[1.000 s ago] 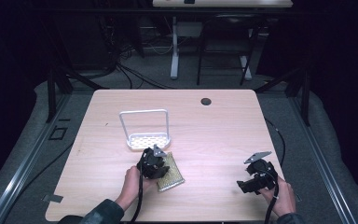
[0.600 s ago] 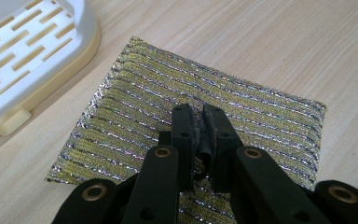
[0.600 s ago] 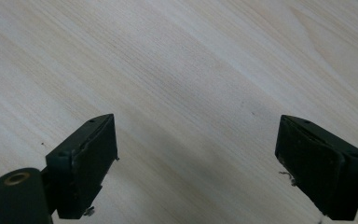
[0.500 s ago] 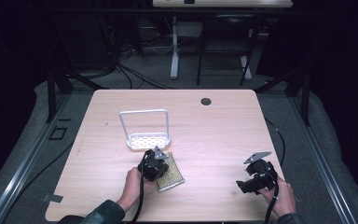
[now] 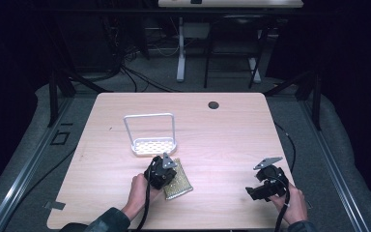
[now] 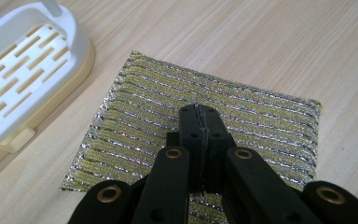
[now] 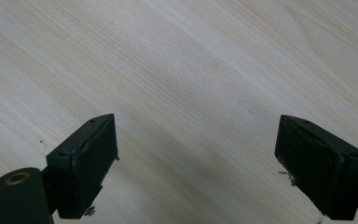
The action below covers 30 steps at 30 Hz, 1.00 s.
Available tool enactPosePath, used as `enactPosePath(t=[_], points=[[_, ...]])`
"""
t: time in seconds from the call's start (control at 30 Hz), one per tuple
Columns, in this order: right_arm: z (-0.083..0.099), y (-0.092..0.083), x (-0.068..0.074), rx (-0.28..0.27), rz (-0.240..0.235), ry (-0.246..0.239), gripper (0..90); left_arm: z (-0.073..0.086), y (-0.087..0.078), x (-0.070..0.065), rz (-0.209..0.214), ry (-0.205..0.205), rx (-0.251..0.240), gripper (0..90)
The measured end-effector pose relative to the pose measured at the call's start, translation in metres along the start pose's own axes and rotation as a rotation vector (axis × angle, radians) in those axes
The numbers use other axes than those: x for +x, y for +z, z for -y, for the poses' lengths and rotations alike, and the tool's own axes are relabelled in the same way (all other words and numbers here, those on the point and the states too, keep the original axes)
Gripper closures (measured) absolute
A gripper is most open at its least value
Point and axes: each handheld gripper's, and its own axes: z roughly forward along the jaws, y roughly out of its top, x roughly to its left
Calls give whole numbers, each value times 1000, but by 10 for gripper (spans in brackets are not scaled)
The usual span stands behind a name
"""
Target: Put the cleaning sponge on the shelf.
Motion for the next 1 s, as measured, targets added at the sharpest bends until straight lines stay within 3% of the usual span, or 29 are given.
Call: enactPosePath(t=[0.53, 1.0], points=[[0, -1, 0, -10, 1, 0, 127, -5, -18, 4, 23, -17, -53, 895], [0, 0, 0, -2, 2, 0, 131, -6, -35, 19, -11, -48, -111, 895]])
